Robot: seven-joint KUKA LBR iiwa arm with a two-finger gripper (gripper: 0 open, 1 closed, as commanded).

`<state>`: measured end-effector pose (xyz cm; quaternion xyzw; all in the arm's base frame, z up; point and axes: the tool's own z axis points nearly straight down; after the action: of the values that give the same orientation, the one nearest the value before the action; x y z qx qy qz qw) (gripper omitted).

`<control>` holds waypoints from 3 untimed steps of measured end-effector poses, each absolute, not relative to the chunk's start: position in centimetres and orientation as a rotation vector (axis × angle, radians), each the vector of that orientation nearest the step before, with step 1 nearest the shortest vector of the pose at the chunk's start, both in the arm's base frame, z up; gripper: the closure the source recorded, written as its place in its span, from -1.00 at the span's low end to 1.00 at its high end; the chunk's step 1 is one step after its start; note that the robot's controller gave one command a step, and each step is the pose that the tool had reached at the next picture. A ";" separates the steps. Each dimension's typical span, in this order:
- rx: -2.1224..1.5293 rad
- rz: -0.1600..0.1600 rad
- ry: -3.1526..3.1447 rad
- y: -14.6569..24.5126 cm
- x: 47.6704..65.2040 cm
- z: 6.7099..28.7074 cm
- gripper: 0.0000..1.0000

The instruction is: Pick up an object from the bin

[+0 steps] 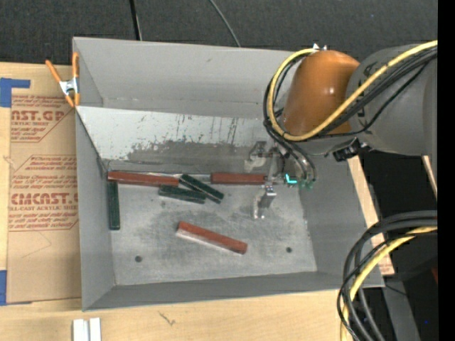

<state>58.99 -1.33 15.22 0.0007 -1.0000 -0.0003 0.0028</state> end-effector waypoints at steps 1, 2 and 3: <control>0.003 0.000 -3.143 -1.3 59.2 15.6 -1.00; 0.113 0.000 -3.145 3.7 55.5 9.7 -1.00; 0.142 -0.001 -3.141 4.8 55.0 8.6 -1.00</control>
Offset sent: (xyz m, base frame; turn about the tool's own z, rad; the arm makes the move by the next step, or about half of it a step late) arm -0.0525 0.0743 -0.0822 -0.1054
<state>54.97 4.78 8.61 0.0453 -0.9990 -0.0002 -0.0011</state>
